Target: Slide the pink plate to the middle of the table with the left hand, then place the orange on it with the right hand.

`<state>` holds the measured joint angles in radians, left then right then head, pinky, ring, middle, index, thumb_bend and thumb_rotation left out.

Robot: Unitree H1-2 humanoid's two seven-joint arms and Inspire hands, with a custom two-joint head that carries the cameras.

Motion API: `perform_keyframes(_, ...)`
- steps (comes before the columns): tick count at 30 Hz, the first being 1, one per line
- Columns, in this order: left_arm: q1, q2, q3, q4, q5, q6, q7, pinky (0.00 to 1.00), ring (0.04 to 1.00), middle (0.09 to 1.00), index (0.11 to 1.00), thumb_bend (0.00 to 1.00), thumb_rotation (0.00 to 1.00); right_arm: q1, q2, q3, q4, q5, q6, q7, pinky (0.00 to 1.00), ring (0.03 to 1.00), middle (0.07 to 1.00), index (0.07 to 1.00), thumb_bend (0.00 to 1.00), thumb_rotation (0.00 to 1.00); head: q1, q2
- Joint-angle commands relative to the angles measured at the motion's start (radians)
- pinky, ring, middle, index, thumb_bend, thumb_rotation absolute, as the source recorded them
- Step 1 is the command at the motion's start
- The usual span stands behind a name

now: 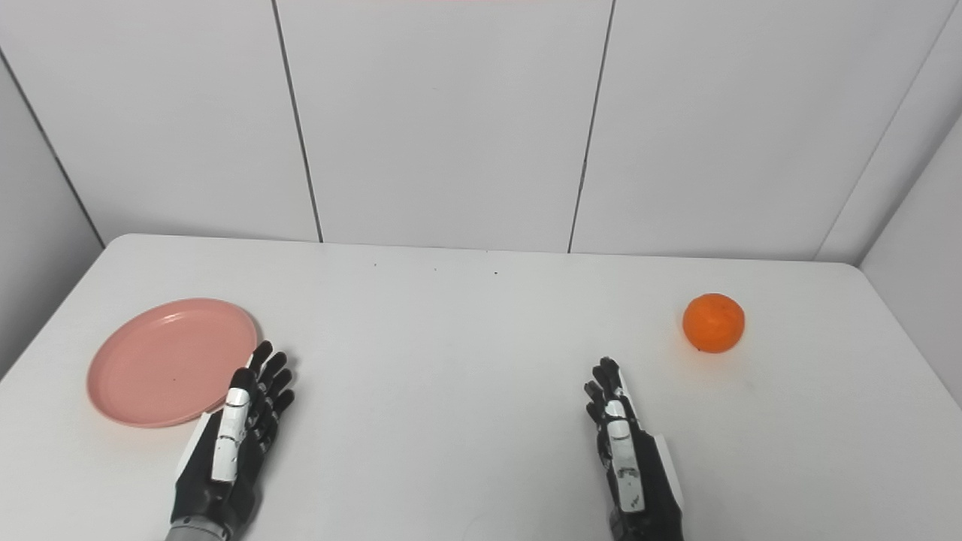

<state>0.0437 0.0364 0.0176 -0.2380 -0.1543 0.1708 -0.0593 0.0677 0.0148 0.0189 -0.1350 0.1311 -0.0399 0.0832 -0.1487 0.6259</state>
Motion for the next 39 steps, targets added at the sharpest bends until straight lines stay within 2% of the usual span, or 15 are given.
perform_keyframes(1,-0.025,0.005,0.003,-0.037,-0.004,-0.003,-0.005,1.0,1.0,1.0,1.0,0.74,1.0,-0.012,0.003,0.001,-0.025,0.006,0.007,0.0,0.99,0.969,0.977,0.974,0.71,1.0,-0.012,-0.004)
perform_keyframes(20,-0.023,0.008,0.0,-0.03,0.0,-0.012,-0.011,1.0,1.0,1.0,1.0,0.73,1.0,-0.01,0.001,0.003,-0.023,0.01,0.002,0.0,1.0,0.972,0.98,0.979,0.71,1.0,0.014,-0.009)
perform_keyframes(24,-0.021,-0.005,-0.008,-0.016,0.003,-0.028,-0.008,1.0,1.0,1.0,1.0,0.72,1.0,-0.008,-0.011,-0.003,0.0,0.029,-0.018,0.01,1.0,0.972,0.98,0.982,0.71,1.0,0.055,-0.04)
perform_keyframes(26,-0.024,-0.016,-0.013,0.008,0.002,-0.045,-0.009,1.0,1.0,1.0,1.0,0.72,1.0,-0.011,-0.023,-0.011,0.025,0.043,-0.039,0.021,1.0,0.974,0.984,0.985,0.71,1.0,0.105,-0.071)
perform_keyframes(28,-0.027,-0.028,-0.018,0.033,0.008,-0.065,-0.007,1.0,1.0,1.0,1.0,0.71,1.0,-0.012,-0.038,-0.019,0.045,0.054,-0.051,0.034,1.0,0.976,0.989,0.988,0.71,1.0,0.139,-0.085)
perform_keyframes(39,-0.031,-0.082,-0.044,0.105,0.048,-0.145,0.02,1.0,1.0,1.0,1.0,0.69,1.0,-0.016,-0.103,-0.047,0.112,0.088,-0.092,0.09,1.0,0.991,1.0,1.0,0.74,1.0,0.235,-0.124)
